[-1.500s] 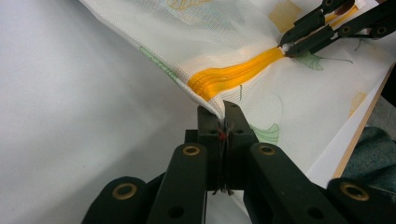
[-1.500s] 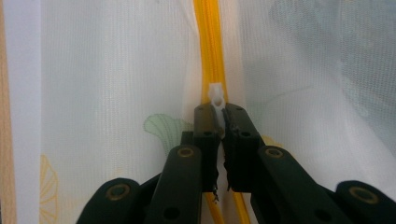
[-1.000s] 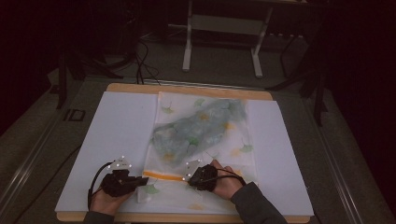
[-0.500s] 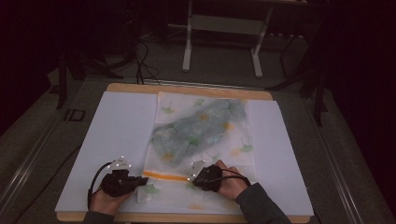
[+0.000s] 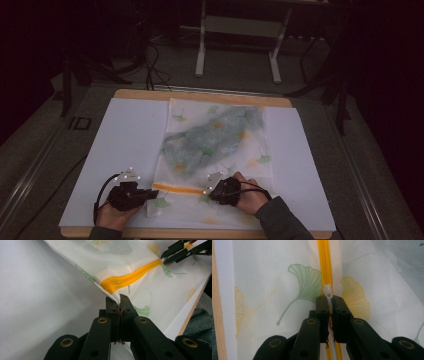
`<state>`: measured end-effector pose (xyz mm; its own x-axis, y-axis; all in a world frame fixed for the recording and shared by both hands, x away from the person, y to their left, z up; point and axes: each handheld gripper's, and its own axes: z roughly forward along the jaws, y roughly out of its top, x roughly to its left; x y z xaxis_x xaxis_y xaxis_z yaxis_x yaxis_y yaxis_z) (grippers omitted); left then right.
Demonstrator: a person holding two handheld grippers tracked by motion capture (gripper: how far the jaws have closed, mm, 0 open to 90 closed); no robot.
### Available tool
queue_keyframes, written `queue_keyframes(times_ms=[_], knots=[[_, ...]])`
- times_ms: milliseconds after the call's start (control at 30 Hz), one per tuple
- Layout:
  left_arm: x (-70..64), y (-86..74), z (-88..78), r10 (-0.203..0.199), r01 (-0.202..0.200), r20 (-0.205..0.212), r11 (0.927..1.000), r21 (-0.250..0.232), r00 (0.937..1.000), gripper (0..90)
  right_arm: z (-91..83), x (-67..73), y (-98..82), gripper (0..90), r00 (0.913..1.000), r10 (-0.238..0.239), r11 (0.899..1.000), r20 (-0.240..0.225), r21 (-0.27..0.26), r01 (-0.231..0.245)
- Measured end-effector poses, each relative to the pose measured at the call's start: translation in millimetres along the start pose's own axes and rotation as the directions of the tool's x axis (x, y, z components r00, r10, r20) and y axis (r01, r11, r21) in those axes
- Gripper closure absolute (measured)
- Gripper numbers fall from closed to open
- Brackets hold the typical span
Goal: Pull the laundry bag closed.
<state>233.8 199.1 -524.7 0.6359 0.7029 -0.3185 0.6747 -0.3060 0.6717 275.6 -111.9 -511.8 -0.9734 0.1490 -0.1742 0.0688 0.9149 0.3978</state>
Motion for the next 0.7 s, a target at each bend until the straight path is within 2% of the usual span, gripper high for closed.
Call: queue_keyframes(times_ms=[700], knots=[[1.0, -1.0, -1.0, -0.003, 0.003, -0.003, 1.0000, 0.002, 1.0000, 88.3, -5.4, -1.3, -12.7, 84.8, 0.9999, 0.008, 1.000, 0.008, 0.023, -0.008]])
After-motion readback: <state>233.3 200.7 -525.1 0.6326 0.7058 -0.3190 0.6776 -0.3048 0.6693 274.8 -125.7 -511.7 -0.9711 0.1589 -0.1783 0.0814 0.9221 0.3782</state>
